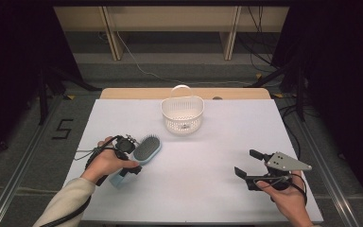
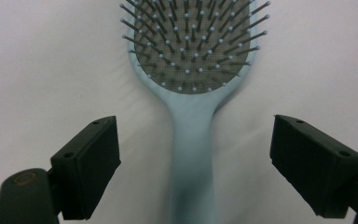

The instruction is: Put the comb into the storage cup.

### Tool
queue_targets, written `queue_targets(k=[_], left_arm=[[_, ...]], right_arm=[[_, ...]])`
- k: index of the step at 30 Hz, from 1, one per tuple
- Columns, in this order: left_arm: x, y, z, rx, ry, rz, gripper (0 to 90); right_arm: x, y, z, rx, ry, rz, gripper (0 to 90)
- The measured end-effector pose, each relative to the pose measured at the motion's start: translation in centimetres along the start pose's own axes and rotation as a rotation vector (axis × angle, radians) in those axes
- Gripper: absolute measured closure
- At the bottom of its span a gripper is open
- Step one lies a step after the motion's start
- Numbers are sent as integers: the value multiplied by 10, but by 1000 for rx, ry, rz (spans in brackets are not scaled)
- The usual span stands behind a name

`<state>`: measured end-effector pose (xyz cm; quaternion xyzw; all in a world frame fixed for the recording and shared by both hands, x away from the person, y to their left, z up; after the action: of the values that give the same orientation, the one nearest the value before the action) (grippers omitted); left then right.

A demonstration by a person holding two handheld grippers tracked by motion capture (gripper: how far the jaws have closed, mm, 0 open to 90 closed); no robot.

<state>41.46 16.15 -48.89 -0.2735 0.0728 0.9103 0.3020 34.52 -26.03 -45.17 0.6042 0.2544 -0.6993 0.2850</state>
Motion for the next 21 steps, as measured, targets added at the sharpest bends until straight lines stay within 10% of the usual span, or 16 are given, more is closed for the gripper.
queue_targets(k=[21], left_arm=[[1, -3, -10, 7, -53, 19, 169]], right_arm=[[0, 0, 0, 3, 3, -1, 158]])
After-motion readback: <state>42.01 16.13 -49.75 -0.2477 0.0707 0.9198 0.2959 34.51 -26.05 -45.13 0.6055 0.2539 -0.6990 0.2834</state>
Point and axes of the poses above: each handheld gripper's, and its own axes: z roughly backward along the jaws, x roughly out of its underside, y roughly to its right, the point moved 4 cm from there along -z, roughly forward along the jaws, and after that the axes turned 13 degrees about y, right-handed, at the moved point
